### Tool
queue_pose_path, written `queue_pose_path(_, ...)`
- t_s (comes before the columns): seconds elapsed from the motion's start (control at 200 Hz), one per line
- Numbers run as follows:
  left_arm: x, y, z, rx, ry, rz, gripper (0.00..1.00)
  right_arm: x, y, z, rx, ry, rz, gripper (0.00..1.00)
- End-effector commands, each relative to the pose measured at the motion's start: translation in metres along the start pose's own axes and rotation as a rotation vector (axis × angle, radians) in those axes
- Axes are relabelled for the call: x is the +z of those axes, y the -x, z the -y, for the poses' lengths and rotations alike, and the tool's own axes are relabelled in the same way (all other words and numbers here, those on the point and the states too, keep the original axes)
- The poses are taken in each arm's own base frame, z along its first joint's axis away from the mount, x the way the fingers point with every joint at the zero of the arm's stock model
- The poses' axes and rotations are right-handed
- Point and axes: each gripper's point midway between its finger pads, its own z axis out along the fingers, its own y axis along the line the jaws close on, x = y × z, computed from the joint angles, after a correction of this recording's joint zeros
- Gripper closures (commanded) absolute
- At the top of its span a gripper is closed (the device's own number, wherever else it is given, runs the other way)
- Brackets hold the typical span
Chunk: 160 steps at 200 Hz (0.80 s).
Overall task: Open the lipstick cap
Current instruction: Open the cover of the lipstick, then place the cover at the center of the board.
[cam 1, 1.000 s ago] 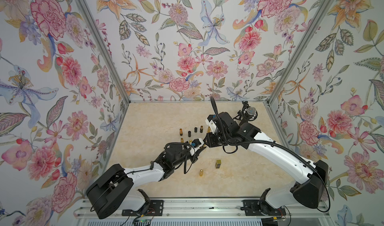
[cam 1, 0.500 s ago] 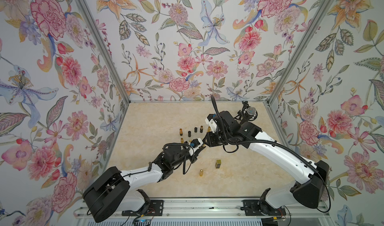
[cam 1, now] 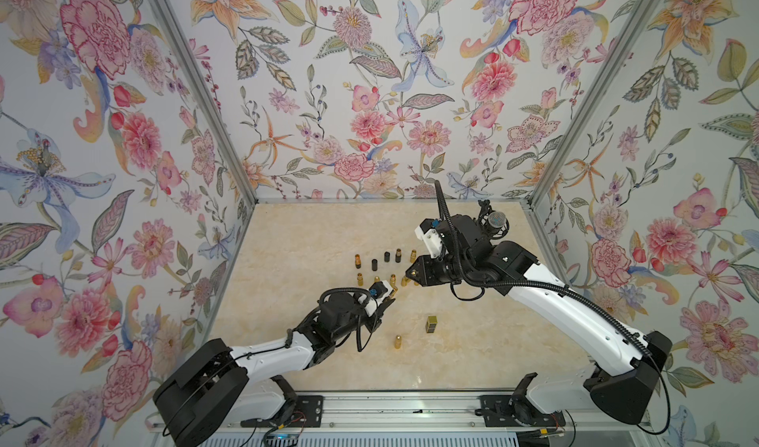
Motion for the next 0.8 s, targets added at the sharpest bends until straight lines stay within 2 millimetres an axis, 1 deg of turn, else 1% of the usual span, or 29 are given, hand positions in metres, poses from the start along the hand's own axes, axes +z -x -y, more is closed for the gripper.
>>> queue_pose_path(0.0,-0.013,0.009,-0.012,-0.056,0.064,0.039,0.9,-0.002,0.002,0.006,0.01,-0.023,0.008,0.78)
queue_pose_path(0.07,-0.023,0.013,-0.016,-0.091,0.095,0.066,0.9,0.007,0.003,0.019,-0.003,-0.09,0.013,0.78)
queue_pose_path(0.135,-0.034,0.017,-0.02,-0.123,0.128,0.096,0.89,0.02,0.001,0.028,-0.015,-0.137,0.003,0.78)
queue_pose_path(0.24,-0.047,0.019,-0.024,-0.149,0.159,0.118,0.9,0.044,-0.001,0.042,-0.06,-0.24,-0.004,0.78)
queue_pose_path(0.33,-0.055,0.02,-0.026,-0.156,0.176,0.123,0.9,0.072,-0.007,0.049,-0.06,-0.267,-0.033,0.78)
queue_pose_path(0.45,-0.067,0.02,-0.033,-0.178,0.221,0.143,0.91,0.107,-0.017,0.051,-0.052,-0.266,-0.058,0.79)
queue_pose_path(0.555,-0.076,0.019,-0.037,-0.199,0.247,0.171,0.91,0.134,-0.026,0.058,-0.041,-0.288,-0.09,0.79)
queue_pose_path(0.62,-0.079,0.019,-0.039,-0.199,0.259,0.179,0.92,0.148,-0.033,0.06,-0.05,-0.309,-0.116,0.8)
queue_pose_path(0.705,-0.084,0.025,-0.043,-0.204,0.274,0.203,0.92,0.163,-0.041,0.062,-0.076,-0.347,-0.134,0.79)
queue_pose_path(0.715,-0.084,0.015,-0.042,-0.205,0.276,0.184,0.92,0.164,-0.042,0.061,-0.08,-0.349,-0.136,0.8)
queue_pose_path(0.725,-0.084,0.012,-0.042,-0.206,0.277,0.179,0.92,0.166,-0.042,0.062,-0.081,-0.352,-0.138,0.8)
queue_pose_path(0.796,-0.087,0.011,-0.043,-0.212,0.283,0.186,0.92,0.178,-0.046,0.062,-0.091,-0.367,-0.151,0.79)
